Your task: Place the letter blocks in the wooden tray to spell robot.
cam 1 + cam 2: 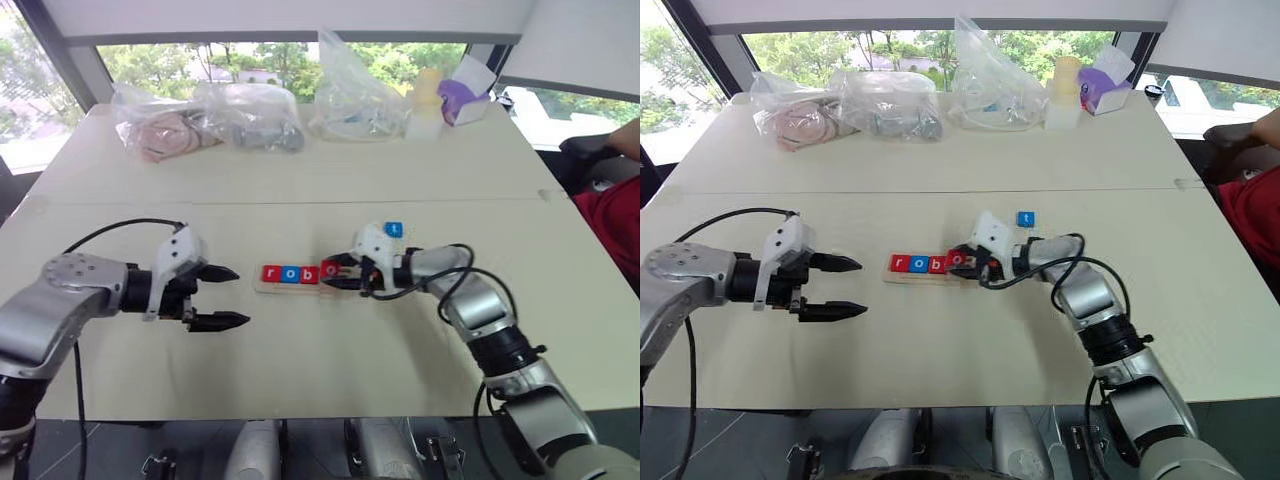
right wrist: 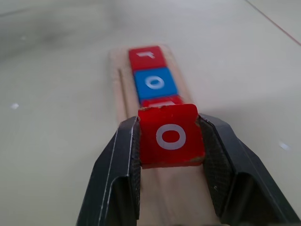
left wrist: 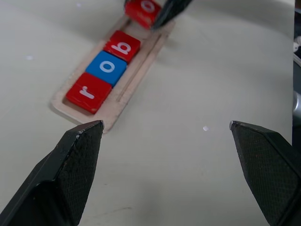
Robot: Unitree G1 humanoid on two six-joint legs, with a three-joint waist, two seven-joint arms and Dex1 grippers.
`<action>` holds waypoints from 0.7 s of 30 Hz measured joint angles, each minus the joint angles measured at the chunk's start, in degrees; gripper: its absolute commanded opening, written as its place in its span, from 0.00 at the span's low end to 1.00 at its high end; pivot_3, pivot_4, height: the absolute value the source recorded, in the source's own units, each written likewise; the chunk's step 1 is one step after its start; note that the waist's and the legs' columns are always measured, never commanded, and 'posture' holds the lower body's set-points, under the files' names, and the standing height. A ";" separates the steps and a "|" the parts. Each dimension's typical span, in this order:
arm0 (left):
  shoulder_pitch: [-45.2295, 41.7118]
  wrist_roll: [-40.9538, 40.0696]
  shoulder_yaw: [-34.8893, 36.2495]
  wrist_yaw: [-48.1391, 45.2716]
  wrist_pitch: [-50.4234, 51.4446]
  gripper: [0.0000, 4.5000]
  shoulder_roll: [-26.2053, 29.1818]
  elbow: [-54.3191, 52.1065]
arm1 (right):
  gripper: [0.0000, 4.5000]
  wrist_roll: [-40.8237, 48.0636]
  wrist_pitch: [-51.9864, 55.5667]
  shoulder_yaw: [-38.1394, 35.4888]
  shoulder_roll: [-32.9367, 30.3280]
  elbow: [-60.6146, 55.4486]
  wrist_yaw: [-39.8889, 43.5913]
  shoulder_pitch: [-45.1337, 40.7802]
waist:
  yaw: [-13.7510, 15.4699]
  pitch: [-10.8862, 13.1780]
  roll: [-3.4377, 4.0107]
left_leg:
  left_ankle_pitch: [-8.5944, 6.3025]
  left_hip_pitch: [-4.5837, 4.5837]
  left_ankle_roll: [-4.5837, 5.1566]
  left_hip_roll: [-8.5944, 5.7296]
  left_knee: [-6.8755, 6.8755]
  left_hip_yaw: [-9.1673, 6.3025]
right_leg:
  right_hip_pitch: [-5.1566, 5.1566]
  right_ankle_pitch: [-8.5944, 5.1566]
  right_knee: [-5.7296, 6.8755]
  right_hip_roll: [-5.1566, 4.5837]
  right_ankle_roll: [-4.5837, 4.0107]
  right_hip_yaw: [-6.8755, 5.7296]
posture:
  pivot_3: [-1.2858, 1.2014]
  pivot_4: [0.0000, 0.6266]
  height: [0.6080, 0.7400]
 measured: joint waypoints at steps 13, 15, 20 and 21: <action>3.10 -1.98 1.36 3.48 1.20 1.00 -1.15 -3.20 | 0.27 -1.96 -1.34 1.46 -0.07 4.56 0.86 -2.26 | -0.37 0.00 0.00 | 0.00 0.04 0.00 0.05 -0.01 0.00 | 0.00 0.00 0.03 0.06 0.00 0.00 | 0.52 0.24 0.96; 3.16 -2.28 1.35 3.93 1.21 1.00 -1.29 -3.68 | 0.27 -1.99 -2.08 1.46 0.03 5.44 1.26 -2.45 | -0.38 0.00 0.00 | 0.00 0.04 0.00 0.05 -0.01 0.00 | 0.00 0.00 0.03 0.06 0.00 0.00 | 0.52 0.24 0.96; 3.16 -2.35 1.35 4.52 1.20 1.00 -1.31 -3.89 | 0.27 -2.08 -3.55 1.48 0.70 7.46 1.95 -2.90 | -0.42 0.00 0.00 | 0.00 0.05 0.00 0.05 -0.01 0.00 | 0.00 0.01 0.04 0.07 0.00 0.00 | 0.52 0.24 0.96; 3.16 -2.35 1.35 4.53 1.18 1.00 -1.31 -3.88 | 0.27 -2.13 -3.64 1.51 1.06 7.91 1.94 -3.12 | -0.43 0.00 0.00 | 0.00 0.05 0.00 0.05 -0.01 0.00 | 0.00 0.01 0.04 0.07 0.00 0.00 | 0.52 0.24 0.96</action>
